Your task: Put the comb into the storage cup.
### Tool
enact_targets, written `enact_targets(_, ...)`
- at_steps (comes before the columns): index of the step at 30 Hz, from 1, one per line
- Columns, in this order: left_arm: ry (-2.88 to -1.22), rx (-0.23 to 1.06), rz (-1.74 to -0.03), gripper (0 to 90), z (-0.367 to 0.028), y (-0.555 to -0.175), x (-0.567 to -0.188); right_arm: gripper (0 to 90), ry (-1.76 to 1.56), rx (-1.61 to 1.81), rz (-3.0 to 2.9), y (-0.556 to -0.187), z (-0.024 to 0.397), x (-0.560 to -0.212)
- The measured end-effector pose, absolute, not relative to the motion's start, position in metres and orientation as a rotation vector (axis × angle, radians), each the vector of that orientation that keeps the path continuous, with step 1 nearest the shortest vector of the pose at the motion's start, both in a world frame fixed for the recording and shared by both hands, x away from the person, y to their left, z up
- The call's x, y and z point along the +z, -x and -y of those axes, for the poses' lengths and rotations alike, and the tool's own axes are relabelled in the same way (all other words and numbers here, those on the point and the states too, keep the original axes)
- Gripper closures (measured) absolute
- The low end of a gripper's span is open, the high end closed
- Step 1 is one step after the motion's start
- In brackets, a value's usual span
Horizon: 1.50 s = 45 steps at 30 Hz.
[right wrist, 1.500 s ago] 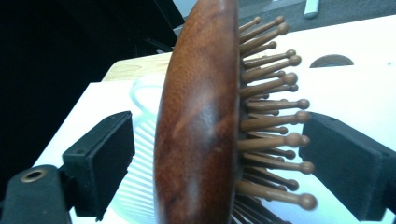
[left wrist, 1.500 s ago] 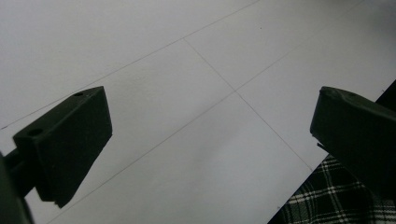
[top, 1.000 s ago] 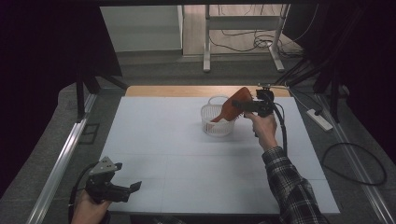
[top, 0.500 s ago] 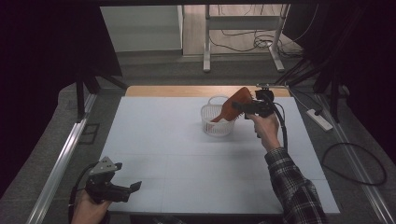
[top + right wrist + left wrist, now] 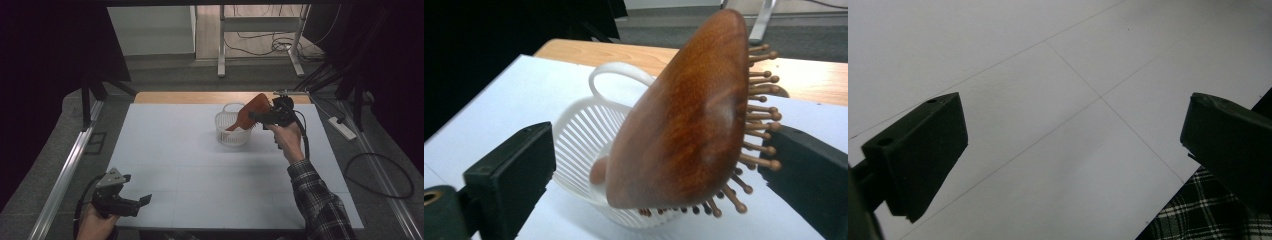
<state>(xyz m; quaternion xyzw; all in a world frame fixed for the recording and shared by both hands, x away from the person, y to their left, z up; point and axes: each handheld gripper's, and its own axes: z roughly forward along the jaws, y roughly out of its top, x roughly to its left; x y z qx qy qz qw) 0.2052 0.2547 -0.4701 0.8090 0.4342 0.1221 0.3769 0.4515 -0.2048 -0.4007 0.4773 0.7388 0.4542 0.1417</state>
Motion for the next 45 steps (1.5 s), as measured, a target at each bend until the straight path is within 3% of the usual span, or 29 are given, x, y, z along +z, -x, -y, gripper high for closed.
enact_targets(45, -2.062, 0.374, -1.128, 0.0, -0.254, -0.202, -0.469, 0.0, -1.246, 1.085, -2.239, -0.420, 0.211, -0.407)
